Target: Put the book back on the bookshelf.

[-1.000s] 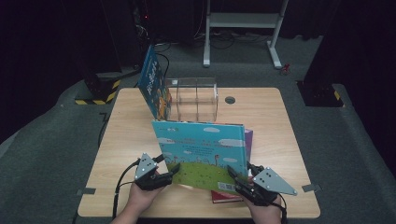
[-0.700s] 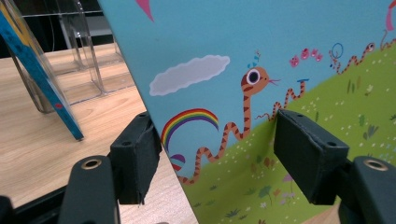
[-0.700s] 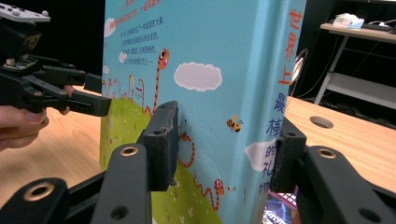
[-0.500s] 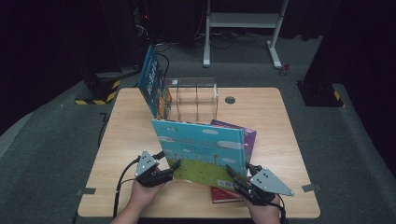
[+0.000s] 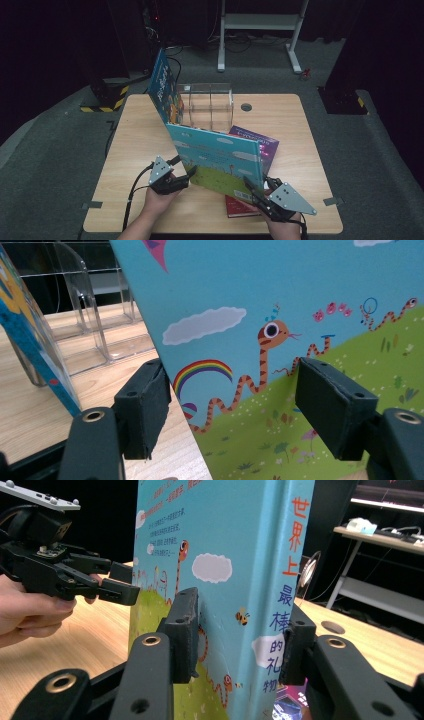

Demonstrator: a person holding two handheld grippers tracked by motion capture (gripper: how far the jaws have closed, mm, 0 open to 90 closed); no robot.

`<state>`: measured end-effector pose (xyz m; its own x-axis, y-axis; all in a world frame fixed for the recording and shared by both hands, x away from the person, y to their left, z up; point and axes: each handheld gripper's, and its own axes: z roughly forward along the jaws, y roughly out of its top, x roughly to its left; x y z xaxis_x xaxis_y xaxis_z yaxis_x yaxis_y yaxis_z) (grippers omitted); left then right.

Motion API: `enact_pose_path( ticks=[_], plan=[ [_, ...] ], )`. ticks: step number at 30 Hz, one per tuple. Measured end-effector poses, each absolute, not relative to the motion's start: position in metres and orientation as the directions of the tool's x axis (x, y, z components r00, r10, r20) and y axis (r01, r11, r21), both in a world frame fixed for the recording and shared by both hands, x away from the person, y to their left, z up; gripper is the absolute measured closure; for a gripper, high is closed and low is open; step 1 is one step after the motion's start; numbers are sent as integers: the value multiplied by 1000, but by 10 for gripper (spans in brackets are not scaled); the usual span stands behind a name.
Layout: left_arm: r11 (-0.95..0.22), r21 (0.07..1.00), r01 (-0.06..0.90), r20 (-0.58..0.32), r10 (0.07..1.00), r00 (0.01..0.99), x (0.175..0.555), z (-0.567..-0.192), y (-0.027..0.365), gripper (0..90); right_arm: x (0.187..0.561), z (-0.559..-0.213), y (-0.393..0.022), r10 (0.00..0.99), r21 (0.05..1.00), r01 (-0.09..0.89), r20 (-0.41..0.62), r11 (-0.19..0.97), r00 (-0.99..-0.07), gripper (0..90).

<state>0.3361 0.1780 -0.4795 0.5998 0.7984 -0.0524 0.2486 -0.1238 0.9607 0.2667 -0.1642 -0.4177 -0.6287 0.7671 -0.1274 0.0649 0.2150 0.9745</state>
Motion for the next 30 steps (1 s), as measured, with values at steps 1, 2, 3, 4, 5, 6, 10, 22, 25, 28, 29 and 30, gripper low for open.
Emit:
enact_pose_path(
  ticks=[1,2,3,4,5,6,10,22,25,28,29,30],
  plan=[
    [-116,961,251,-59,799,599,336,-480,177,307,267,-418,-165,765,975,70,-119,210,-633,612],
    [-115,961,253,-62,798,599,336,-480,177,307,267,-418,-167,758,976,74,-112,207,-642,622],
    [-122,960,251,-56,797,602,336,-479,178,306,267,-418,-168,753,975,73,-112,208,-649,629],
    [-110,960,258,-70,795,603,337,-480,178,306,266,-418,-169,748,976,75,-105,203,-655,638],
    [-111,959,261,-70,800,596,337,-480,178,305,266,-418,-169,741,977,76,-100,200,-664,652],
    [-111,959,262,-66,810,583,337,-480,178,316,266,-418,-170,727,978,75,-91,193,-681,674],
    [-125,953,276,-65,805,590,336,-483,176,385,260,-417,-165,699,978,45,-114,205,-706,714],
    [-132,950,283,-71,790,609,329,-482,172,474,259,-419,-161,714,980,41,-112,193,-692,719],
    [-122,948,296,-88,790,606,326,-481,173,480,256,-420,-156,721,979,29,-127,199,-681,720],
    [-129,947,296,-80,794,602,323,-480,176,481,254,-421,-151,736,980,30,-128,197,-665,719],
    [-126,947,297,-82,796,600,322,-479,177,479,254,-421,-150,740,980,29,-129,197,-660,720],
    [-125,946,298,-83,798,597,321,-479,178,474,254,-421,-148,745,980,30,-128,195,-655,719]
  ],
)
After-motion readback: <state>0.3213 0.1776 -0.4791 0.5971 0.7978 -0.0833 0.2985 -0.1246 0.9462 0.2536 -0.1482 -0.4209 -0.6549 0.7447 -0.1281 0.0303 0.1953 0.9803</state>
